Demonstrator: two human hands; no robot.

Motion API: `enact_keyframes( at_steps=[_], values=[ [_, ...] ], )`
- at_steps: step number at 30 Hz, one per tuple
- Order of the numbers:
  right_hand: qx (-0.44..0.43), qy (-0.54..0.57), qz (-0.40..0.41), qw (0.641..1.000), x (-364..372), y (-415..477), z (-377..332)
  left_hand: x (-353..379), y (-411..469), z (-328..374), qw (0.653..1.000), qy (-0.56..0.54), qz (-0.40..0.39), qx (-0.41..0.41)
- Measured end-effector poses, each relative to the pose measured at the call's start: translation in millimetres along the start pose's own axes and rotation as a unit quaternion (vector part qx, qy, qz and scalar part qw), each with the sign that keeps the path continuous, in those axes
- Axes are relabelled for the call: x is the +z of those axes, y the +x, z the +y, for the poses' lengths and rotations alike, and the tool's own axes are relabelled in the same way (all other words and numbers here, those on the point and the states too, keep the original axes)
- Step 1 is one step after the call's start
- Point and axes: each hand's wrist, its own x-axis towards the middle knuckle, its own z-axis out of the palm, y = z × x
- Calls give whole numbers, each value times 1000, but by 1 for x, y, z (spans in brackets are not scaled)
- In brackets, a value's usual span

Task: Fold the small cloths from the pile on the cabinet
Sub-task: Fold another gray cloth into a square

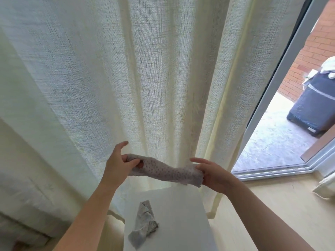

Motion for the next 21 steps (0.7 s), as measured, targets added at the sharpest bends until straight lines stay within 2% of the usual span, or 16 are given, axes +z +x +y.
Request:
enact_keyframes(
  at_steps=[2, 6, 10, 12, 14, 16, 18, 19, 21],
  values=[
    [-2, -25, 14, 1000, 2, 2, 1, -3, 1, 0, 999, 38, -18, 25],
    [-97, -89, 107, 985, 0, 1, -1, -14, -2, 2, 991, 107, -17, 80],
    [-214, -187, 189, 940, 4, -10, -15, -25, -5, 5, 981, 121, 10, 149],
    [-271, -264, 209, 902, 8, -15, -26, -33, -2, 6, 973, 130, 30, 191],
    [-322, -352, 188, 859, 16, -22, -39, -41, 0, 8, 972, 143, 6, 186],
    [-341, -413, 114, 837, 31, -29, -54, -37, -2, 21, 972, 152, -102, 150],
    [-338, -473, 49, 812, 52, -29, -68, -13, -6, 39, 956, 146, -220, 132],
    [-347, -499, 35, 793, 62, -28, -73, 5, -7, 46, 950, 133, -248, 132],
    [-364, -512, 34, 777, 74, -24, -83, 39, -6, 55, 951, 121, -242, 147]
  ],
)
